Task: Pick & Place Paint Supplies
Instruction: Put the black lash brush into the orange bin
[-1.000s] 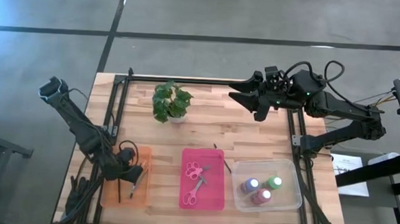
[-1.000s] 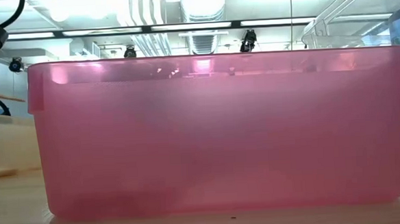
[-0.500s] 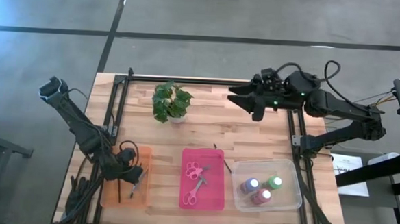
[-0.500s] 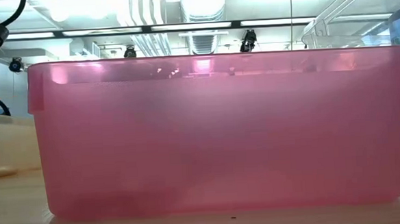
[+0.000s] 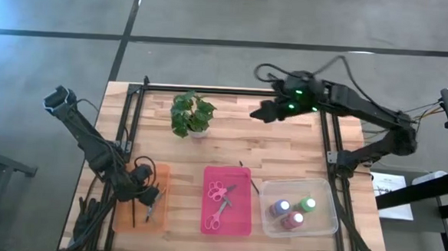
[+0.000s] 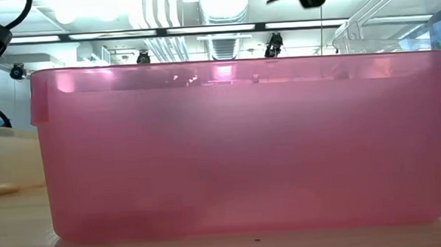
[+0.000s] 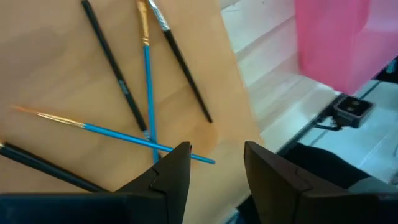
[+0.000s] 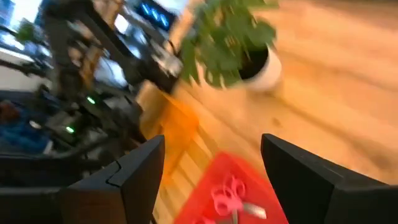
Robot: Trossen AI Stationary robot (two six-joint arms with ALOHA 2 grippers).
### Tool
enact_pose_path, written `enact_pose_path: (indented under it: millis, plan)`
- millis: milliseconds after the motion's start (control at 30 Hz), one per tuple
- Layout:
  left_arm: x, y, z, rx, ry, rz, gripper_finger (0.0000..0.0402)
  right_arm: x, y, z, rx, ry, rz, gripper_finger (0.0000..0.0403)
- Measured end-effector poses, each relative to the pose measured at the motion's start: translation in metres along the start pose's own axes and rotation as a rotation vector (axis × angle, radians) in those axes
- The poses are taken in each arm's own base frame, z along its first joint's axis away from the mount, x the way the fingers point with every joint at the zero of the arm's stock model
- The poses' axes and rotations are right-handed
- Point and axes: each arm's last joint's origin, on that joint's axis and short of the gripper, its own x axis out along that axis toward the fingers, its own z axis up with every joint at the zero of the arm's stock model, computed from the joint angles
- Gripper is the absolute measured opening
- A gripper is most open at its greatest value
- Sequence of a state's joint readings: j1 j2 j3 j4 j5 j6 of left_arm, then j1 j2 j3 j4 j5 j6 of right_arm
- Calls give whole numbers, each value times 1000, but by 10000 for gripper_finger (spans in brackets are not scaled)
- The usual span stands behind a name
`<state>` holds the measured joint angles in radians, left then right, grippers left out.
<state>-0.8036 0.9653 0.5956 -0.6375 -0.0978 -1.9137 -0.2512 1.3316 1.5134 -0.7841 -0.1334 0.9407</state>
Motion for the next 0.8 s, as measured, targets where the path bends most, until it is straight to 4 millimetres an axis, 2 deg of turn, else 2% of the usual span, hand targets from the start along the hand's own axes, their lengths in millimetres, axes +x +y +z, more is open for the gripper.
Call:
enact_pose_path:
  millis: [233,400,633,800]
  plan:
    - [3,8,3,46,-18,61,157,72,-22,24,85,366,-256,260]
    - [6,12,3,42,4,80,157,125,-44,36,118,577,-352,260]
    - [6,13,3,85,12,91,157,183,-64,28,155,719,-406,260]
    - [0,21,6,98,-5,148,157,206,-73,11,149,782,-444,260]
